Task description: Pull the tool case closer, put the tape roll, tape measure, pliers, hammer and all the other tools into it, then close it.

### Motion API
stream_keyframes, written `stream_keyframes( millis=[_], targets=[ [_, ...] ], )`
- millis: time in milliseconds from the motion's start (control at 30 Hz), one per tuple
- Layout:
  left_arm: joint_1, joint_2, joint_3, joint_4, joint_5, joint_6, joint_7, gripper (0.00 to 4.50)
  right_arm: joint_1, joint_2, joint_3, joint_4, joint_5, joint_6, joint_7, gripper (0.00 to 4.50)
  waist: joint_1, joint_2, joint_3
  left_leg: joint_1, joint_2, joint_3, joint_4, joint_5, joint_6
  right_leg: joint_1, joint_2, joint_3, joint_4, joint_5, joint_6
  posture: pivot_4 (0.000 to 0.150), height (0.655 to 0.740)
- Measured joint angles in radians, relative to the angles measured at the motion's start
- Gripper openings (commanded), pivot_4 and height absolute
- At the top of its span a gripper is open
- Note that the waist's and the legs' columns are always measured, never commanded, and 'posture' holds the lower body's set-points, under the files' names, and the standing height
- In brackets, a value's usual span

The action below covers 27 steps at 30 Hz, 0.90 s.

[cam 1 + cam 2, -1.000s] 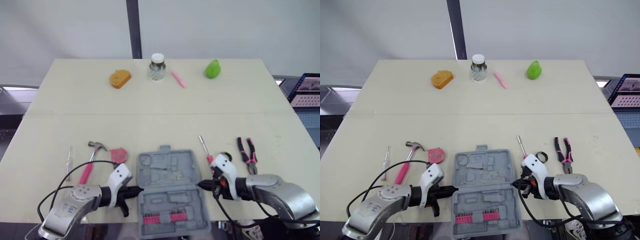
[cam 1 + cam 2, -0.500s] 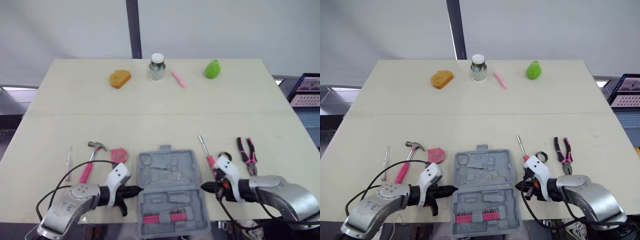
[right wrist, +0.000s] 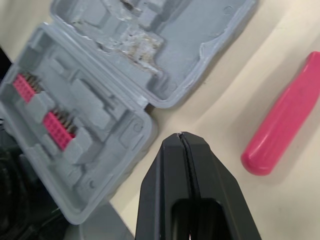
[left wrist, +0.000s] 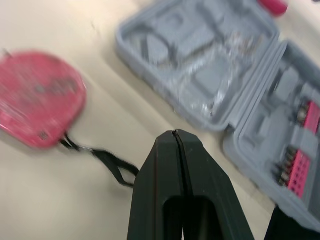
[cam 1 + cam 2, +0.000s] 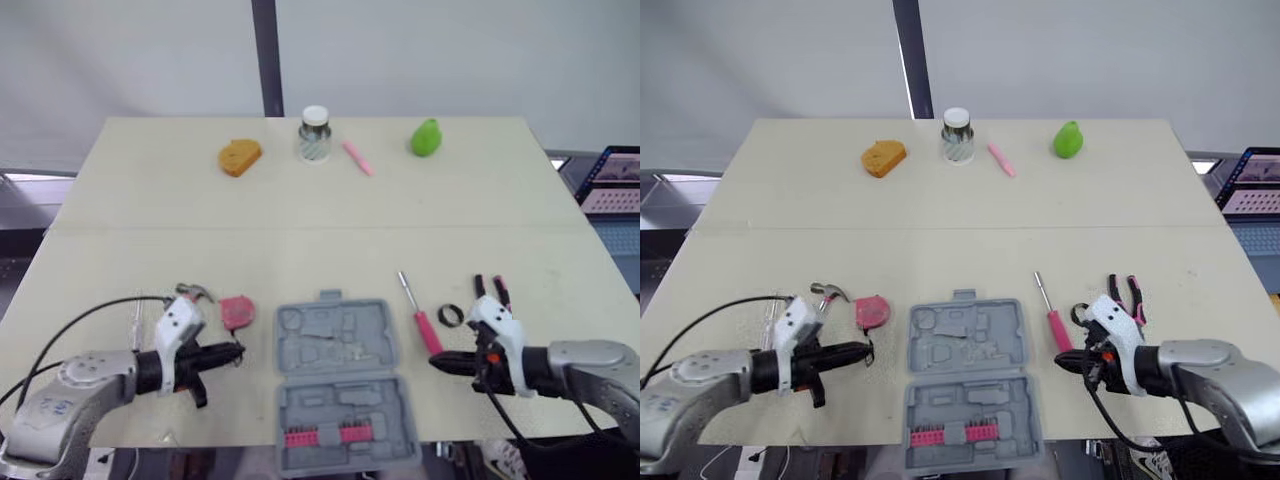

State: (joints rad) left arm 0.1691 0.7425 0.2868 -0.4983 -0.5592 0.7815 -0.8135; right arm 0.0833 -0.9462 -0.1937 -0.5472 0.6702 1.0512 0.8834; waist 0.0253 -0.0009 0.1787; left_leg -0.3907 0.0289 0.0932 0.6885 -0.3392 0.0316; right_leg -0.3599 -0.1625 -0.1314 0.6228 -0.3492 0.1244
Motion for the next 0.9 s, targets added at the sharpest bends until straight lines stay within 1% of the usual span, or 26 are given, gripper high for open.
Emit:
stream_keyframes(
  millis=[133,200,233,300,367,400,433,467,500,533,567,633,667,800,900],
  targets=[
    [0.048,-0.045,0.106,0.008,-0.016,-0.125,-0.026,0.00,0.073,-0.010,-0.074,0.009,-0.006,-0.080,0.028,0.01,0.001,0.000,0.000,0.001,-0.001,0.001,-0.002,0.000,0.000,0.000,0.001,-0.002,-0.001,0.000,0.000,0.150,0.6950],
    [0.069,-0.053,0.125,0.022,-0.015,-0.170,-0.034,0.00,0.101,-0.010,-0.098,0.014,-0.019,-0.121,0.036,0.01,0.001,0.000,0.000,0.001,-0.001,0.001,-0.003,0.000,0.000,0.000,0.007,-0.003,-0.001,0.000,0.000,0.150,0.6950],
    [0.086,-0.062,0.135,0.038,-0.013,-0.203,-0.040,0.26,0.132,-0.008,-0.110,0.014,-0.030,-0.157,0.041,0.00,0.001,0.000,0.000,0.001,-0.001,0.002,-0.003,0.000,0.000,0.001,0.009,-0.003,-0.001,0.000,0.001,0.150,0.6950],
    [0.123,-0.077,0.149,0.065,-0.005,-0.258,-0.051,0.84,0.183,0.002,-0.129,0.017,-0.045,-0.203,0.052,0.00,0.001,0.000,0.000,0.001,0.000,0.002,-0.003,0.000,0.000,0.001,0.010,-0.003,-0.001,0.001,0.001,0.150,0.6950],
    [0.154,-0.090,0.167,0.093,0.006,-0.306,-0.061,1.80,0.214,0.006,-0.141,0.019,-0.047,-0.225,0.062,0.53,0.001,-0.001,0.000,0.002,0.001,0.003,-0.003,0.000,0.000,0.000,0.010,-0.003,-0.002,0.001,0.001,0.150,0.6950],
    [0.174,-0.094,0.176,0.105,0.011,-0.336,-0.072,2.32,0.236,0.006,-0.151,0.020,-0.048,-0.231,0.068,0.86,0.001,-0.001,0.001,0.002,0.001,0.003,-0.003,0.000,0.000,0.001,0.010,-0.003,-0.003,0.001,0.001,0.150,0.6950],
    [0.198,-0.095,0.184,0.116,0.014,-0.365,-0.086,2.86,0.260,0.006,-0.163,0.023,-0.050,-0.241,0.076,1.41,0.001,-0.001,0.001,0.002,0.001,0.003,-0.003,0.000,0.000,0.001,0.010,-0.002,-0.003,0.001,0.001,0.150,0.6950],
    [0.225,-0.096,0.190,0.124,0.018,-0.390,-0.098,3.34,0.281,0.004,-0.171,0.027,-0.057,-0.251,0.084,1.83,0.000,-0.001,0.001,0.002,0.001,0.003,-0.003,0.000,0.000,0.001,0.010,-0.001,-0.003,0.001,0.001,0.150,0.6950],
    [0.244,-0.101,0.197,0.125,0.020,-0.411,-0.107,3.85,0.299,0.001,-0.171,0.033,-0.063,-0.263,0.091,2.35,-0.001,-0.001,0.001,0.002,0.001,0.003,-0.003,0.000,0.000,0.000,0.009,0.000,-0.003,0.001,0.001,0.150,0.6950],
    [0.261,-0.104,0.202,0.128,0.022,-0.429,-0.113,4.44,0.310,0.001,-0.172,0.038,-0.068,-0.270,0.096,2.91,-0.001,-0.002,0.001,0.002,0.001,0.003,-0.003,0.000,0.000,0.000,0.009,0.001,-0.002,0.001,0.001,0.150,0.6950],
    [0.275,-0.107,0.207,0.132,0.024,-0.448,-0.119,4.50,0.320,0.001,-0.174,0.041,-0.071,-0.280,0.100,3.28,0.000,-0.002,0.001,0.002,0.002,0.002,-0.003,0.000,0.000,0.000,0.005,0.003,-0.002,0.001,0.001,0.150,0.6950],
    [0.313,-0.117,0.216,0.136,0.031,-0.496,-0.135,4.50,0.342,0.004,-0.187,0.044,-0.080,-0.310,0.110,4.38,0.000,-0.001,0.001,0.003,0.002,0.002,-0.003,0.000,0.000,0.000,0.002,0.002,-0.002,0.000,0.000,0.150,0.6950],
    [0.331,-0.127,0.221,0.142,0.037,-0.520,-0.141,4.50,0.358,0.007,-0.201,0.048,-0.087,-0.327,0.116,4.45,0.000,-0.001,0.001,0.003,0.001,0.002,-0.003,0.000,0.000,0.000,0.001,0.002,-0.002,0.000,0.000,0.150,0.6950],
    [0.378,-0.157,0.226,0.160,0.052,-0.584,-0.145,4.50,0.381,0.062,-0.232,0.090,-0.123,-0.436,0.119,4.45,0.000,-0.003,0.002,0.002,0.001,0.002,-0.004,0.000,0.000,0.000,0.001,0.002,-0.002,0.000,0.000,0.150,0.6950],
    [0.389,-0.169,0.228,0.161,0.053,-0.617,-0.144,4.50,0.400,0.067,-0.246,0.107,-0.140,-0.487,0.128,4.45,0.002,-0.003,0.002,0.002,0.000,0.002,-0.004,0.000,0.001,0.000,0.000,0.002,-0.002,0.000,0.000,0.150,0.6950]
  ],
)
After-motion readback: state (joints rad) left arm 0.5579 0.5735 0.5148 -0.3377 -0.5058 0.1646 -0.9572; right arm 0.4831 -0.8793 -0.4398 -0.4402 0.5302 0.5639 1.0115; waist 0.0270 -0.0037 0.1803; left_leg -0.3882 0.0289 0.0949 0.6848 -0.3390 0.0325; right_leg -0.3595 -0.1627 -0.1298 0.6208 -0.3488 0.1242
